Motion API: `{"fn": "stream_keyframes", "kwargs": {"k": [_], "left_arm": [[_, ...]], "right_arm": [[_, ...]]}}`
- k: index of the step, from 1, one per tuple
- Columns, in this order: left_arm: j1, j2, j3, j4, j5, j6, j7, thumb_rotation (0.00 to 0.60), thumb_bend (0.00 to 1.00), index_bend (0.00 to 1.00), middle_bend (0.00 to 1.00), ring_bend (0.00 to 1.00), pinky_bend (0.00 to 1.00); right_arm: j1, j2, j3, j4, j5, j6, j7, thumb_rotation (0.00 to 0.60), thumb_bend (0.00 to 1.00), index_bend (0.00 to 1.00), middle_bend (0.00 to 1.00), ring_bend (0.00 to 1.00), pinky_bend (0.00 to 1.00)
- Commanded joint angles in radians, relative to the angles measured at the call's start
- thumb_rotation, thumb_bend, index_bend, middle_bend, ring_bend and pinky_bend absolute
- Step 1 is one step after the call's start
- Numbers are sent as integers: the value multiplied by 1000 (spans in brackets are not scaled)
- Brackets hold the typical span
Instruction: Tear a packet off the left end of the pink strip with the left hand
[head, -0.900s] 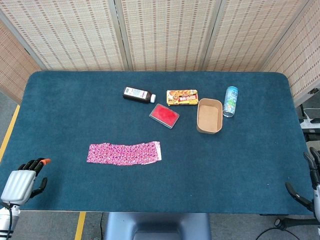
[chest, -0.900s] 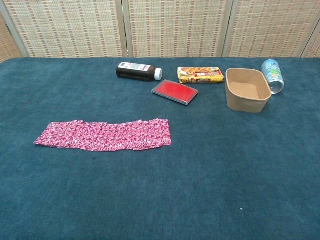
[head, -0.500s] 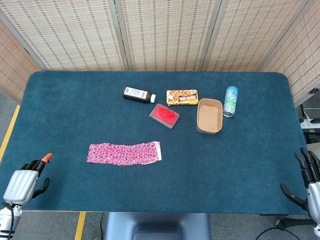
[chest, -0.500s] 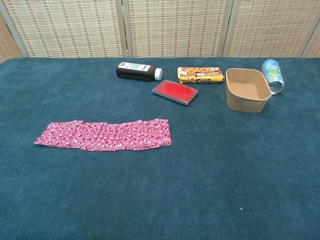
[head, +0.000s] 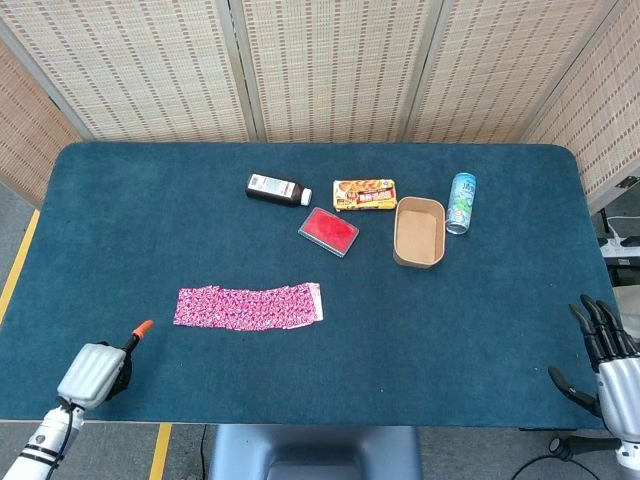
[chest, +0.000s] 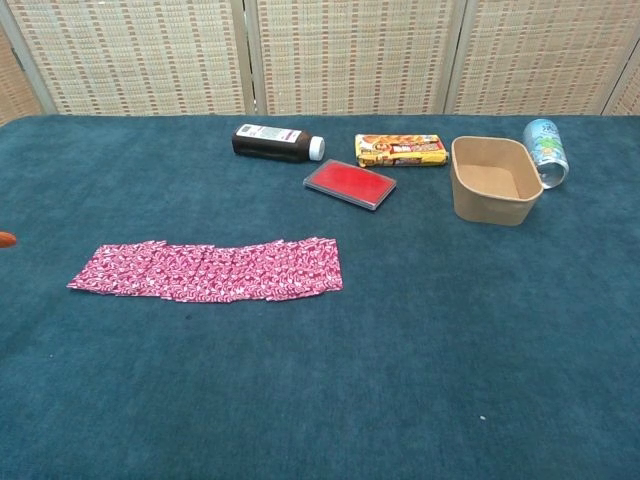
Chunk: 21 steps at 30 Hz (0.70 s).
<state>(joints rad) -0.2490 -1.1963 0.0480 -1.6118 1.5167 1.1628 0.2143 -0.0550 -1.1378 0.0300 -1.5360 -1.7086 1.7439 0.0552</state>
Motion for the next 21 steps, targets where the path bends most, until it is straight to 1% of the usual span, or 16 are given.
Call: {"fn": "stream_keyframes", "kwargs": {"k": [1, 5, 9, 16, 21], "left_arm": [[-57, -57, -24, 0, -60, -85, 85, 600, 834, 0, 768, 721, 588], [-102, -125, -57, 34, -138, -151, 144, 600, 834, 0, 768, 721, 588], [-136, -182, -89, 73, -207, -182, 191, 600, 833, 0, 767, 720, 589], [-169, -226, -98, 116, -267, -205, 237, 600, 833, 0, 767, 720, 589], [-177, -232, -97, 124, -302, -205, 257, 600, 834, 0, 767, 720, 588]], "right_arm": [[8, 16, -1, -13, 10, -20, 8, 600, 127, 0, 0, 0, 282], [3, 25, -3, -13, 0, -3, 29, 600, 127, 0, 0, 0, 282], [-1, 26, 2, -10, 4, 13, 48, 600, 127, 0, 0, 0, 282], [0, 30, 4, -13, 9, 9, 52, 600, 127, 0, 0, 0, 282], [-1, 28, 4, -12, 9, 13, 53, 600, 127, 0, 0, 0, 282]]}}
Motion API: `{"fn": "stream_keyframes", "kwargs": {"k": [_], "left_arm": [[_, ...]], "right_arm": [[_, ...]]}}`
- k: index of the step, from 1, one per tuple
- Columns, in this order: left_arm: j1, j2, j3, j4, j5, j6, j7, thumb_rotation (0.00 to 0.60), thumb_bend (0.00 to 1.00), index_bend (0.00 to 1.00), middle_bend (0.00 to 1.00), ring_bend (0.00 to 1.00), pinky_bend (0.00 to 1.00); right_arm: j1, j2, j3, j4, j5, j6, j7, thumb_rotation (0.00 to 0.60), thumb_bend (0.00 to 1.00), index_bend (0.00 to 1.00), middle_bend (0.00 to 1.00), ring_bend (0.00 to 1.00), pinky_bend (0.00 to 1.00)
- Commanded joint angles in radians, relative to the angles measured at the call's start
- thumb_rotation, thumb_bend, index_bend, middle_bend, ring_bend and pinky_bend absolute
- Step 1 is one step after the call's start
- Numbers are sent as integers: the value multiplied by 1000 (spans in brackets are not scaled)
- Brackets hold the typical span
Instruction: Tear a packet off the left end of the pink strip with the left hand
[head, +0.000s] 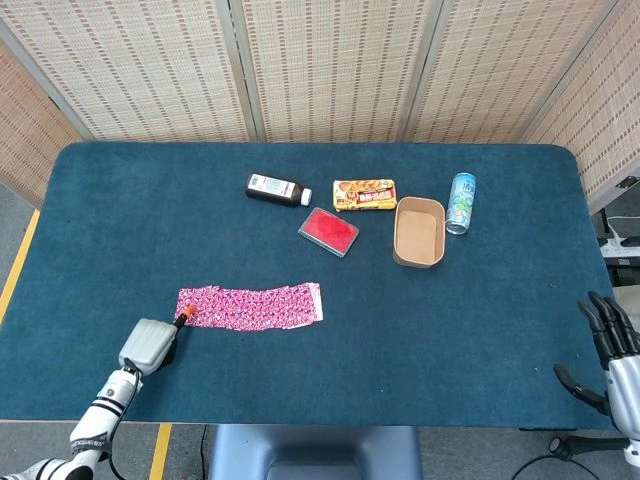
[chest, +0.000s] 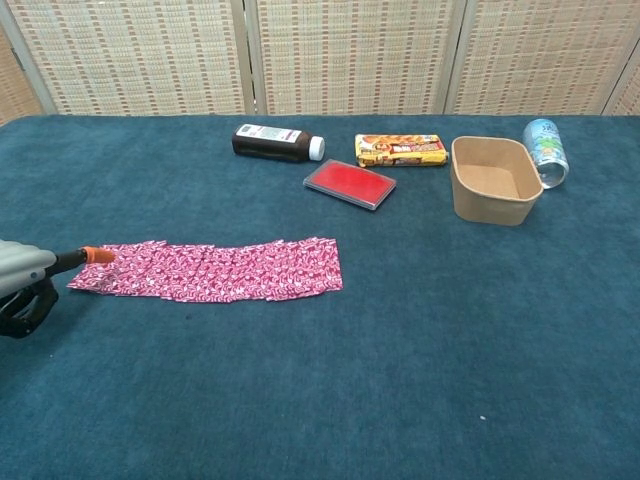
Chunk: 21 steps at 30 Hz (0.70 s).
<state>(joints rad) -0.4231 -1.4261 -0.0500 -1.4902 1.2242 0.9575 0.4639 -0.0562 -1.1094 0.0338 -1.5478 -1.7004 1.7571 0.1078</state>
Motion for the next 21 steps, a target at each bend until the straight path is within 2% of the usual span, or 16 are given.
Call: {"fn": "stream_keyframes", "kwargs": {"k": [1, 21], "left_arm": [[-4, -1, 4, 3, -15, 1, 10, 600, 834, 0, 767, 720, 588], [-12, 10, 47, 5, -65, -6, 6, 600, 833, 0, 768, 722, 589]], "right_arm": [[1, -1, 1, 0, 2, -1, 0, 600, 127, 0, 0, 0, 282], [2, 2, -3, -2, 0, -7, 0, 600, 127, 0, 0, 0, 282]]}}
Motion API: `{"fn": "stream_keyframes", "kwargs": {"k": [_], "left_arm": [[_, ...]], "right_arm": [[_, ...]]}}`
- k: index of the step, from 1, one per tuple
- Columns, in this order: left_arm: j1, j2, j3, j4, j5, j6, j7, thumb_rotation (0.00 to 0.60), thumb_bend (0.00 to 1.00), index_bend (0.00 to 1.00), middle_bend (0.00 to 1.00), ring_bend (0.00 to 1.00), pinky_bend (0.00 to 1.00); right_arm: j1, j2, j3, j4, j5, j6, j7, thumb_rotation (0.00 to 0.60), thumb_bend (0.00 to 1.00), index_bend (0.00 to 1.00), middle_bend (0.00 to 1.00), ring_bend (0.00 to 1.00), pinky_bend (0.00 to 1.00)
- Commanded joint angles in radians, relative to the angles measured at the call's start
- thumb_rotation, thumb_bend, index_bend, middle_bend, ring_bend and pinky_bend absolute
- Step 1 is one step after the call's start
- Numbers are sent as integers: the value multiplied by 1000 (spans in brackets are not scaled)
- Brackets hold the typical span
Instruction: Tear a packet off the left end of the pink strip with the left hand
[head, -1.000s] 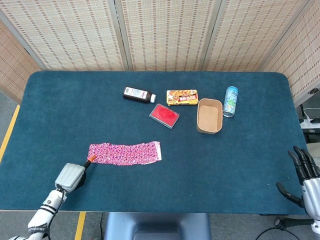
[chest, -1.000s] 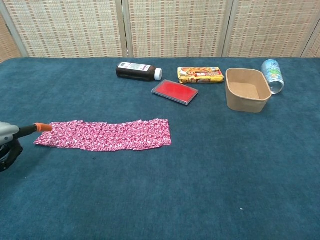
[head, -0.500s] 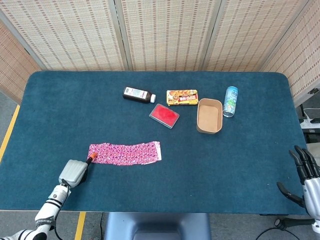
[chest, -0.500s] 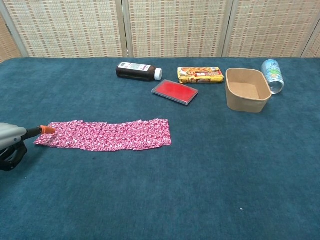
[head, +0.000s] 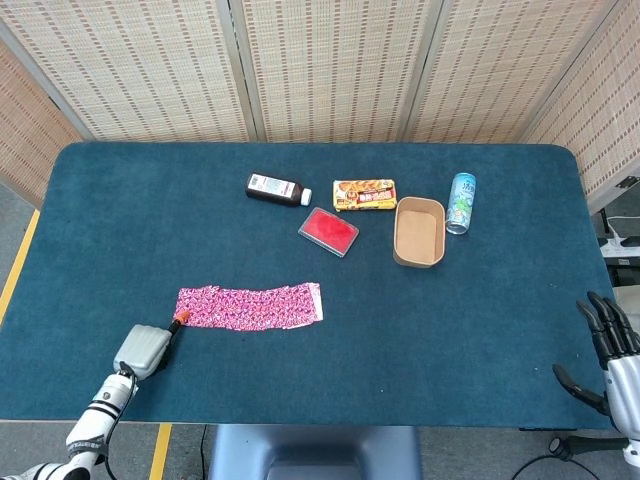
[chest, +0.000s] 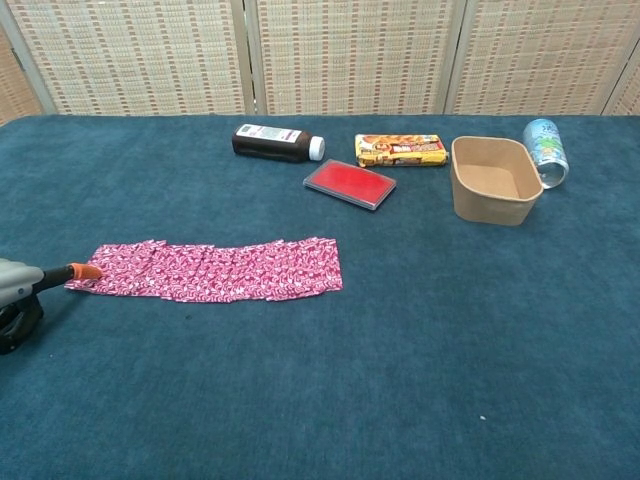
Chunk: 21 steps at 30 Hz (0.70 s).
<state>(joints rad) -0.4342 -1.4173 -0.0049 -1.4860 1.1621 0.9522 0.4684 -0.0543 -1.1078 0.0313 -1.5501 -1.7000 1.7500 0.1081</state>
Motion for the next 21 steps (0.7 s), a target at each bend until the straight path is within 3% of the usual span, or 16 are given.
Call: {"fn": "stream_keyframes", "kwargs": {"k": [1, 21], "left_arm": [[-2, 1, 3, 1, -6, -1, 4, 600, 833, 0, 768, 722, 589], [9, 61, 12, -17, -88, 52, 63, 600, 833, 97, 768, 723, 590]], "right_arm": [[0, 0, -1, -1, -1, -1, 0, 600, 127, 0, 0, 0, 282], [1, 2, -4, -4, -1, -5, -1, 600, 127, 0, 0, 0, 282]]}}
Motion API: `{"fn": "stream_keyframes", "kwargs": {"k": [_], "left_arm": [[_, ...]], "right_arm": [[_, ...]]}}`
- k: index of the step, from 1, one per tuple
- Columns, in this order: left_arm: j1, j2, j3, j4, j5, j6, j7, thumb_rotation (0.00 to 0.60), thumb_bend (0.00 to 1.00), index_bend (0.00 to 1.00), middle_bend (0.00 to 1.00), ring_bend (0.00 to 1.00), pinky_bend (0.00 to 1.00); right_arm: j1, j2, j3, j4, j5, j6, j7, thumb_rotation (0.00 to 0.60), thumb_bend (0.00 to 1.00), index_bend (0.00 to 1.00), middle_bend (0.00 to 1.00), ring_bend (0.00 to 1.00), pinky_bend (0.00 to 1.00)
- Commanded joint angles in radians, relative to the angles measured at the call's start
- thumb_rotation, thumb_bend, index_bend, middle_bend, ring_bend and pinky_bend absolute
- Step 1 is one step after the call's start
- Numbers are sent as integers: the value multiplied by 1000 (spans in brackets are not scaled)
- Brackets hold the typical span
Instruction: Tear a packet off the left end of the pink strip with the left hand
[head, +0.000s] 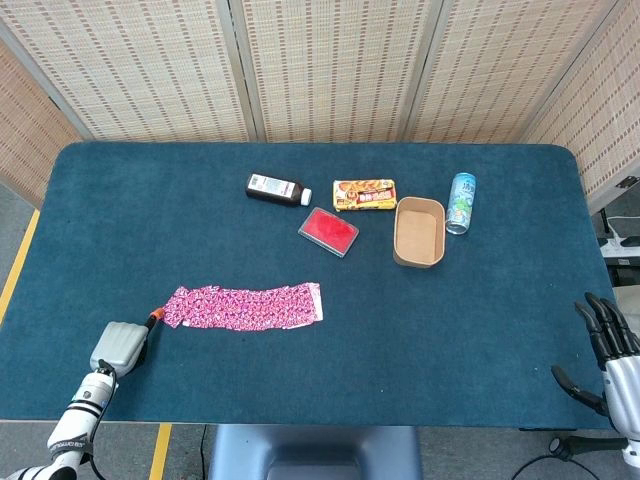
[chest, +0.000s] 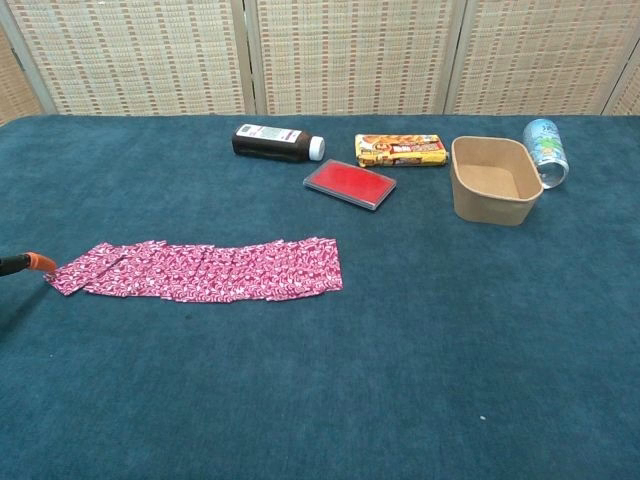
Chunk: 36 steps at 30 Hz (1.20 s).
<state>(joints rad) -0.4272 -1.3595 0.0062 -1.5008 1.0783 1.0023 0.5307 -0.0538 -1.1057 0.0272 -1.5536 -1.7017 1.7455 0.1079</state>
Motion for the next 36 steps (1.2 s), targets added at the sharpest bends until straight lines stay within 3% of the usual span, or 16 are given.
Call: {"fn": "stream_keyframes", "kwargs": {"k": [1, 7, 14, 20, 36], "left_arm": [[2, 5, 0, -3, -8, 4, -1, 600, 833, 98, 768, 723, 591], [2, 4, 1, -10, 1, 10, -17, 600, 835, 92, 767, 723, 591], [-2, -11, 2, -17, 39, 17, -51, 600, 833, 0, 768, 723, 591], [-9, -22, 9, -8, 51, 2, -56, 600, 834, 3, 768, 723, 591], [-21, -6, 15, -29, -61, -14, 31, 600, 833, 366, 768, 723, 593]], "right_arm": [[0, -1, 0, -1, 1, -1, -2, 600, 127, 0, 0, 0, 282], [2, -2, 0, -2, 1, -5, -8, 600, 127, 0, 0, 0, 282], [2, -1, 0, -4, 4, -7, -7, 600, 127, 0, 0, 0, 282], [1, 1, 1, -3, 3, -3, 0, 600, 127, 0, 0, 0, 282], [2, 2, -1, -3, 2, -5, -1, 600, 127, 0, 0, 0, 282]]}}
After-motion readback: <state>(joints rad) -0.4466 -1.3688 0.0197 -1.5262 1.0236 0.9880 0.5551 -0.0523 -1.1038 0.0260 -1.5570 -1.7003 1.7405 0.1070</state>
